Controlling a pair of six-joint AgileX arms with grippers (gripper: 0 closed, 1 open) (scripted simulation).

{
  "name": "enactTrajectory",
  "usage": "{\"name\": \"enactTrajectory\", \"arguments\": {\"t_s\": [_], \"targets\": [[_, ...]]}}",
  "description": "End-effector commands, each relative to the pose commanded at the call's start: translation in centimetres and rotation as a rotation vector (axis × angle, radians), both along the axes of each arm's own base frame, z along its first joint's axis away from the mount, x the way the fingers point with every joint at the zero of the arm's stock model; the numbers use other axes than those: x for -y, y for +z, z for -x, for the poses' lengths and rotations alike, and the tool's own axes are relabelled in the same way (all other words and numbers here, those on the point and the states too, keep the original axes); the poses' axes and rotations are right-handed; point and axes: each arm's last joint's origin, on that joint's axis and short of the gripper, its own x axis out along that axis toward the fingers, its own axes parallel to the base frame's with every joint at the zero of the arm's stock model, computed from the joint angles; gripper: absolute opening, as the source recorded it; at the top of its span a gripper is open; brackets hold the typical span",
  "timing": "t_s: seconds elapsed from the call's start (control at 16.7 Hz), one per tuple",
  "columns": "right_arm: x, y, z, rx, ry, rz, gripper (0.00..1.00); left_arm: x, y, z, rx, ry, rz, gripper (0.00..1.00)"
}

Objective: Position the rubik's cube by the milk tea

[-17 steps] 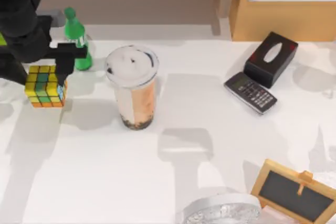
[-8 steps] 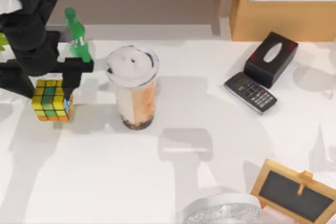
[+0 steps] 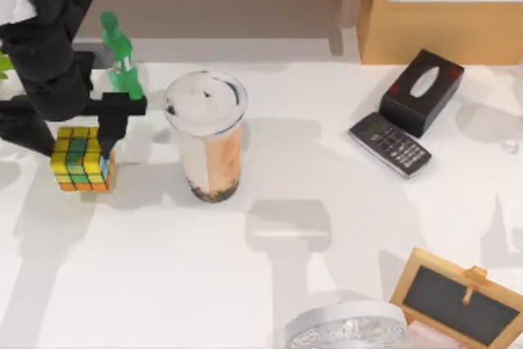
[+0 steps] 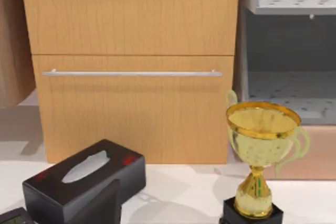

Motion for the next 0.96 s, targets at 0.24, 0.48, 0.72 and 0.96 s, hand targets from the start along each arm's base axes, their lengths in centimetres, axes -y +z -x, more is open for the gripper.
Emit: {"name": "enactTrajectory", "arguments": {"t_s": [0.24,0.48,0.72,0.96], "targets": [[0.00,0.00,0.00,0.000,0.000,0.000,1.00,0.00,0.00,0.00,0.000,0.000,0.000,0.53],[0.00,0.00,0.00,0.000,0.000,0.000,1.00,0.00,0.00,0.00,0.000,0.000,0.000,0.83],[0.00,0.00,0.00,0.000,0.000,0.000,1.00,0.00,0.00,0.00,0.000,0.000,0.000,1.00],[0.00,0.00,0.00,0.000,0.000,0.000,1.00,0.00,0.00,0.00,0.000,0.000,0.000,1.00]]}}
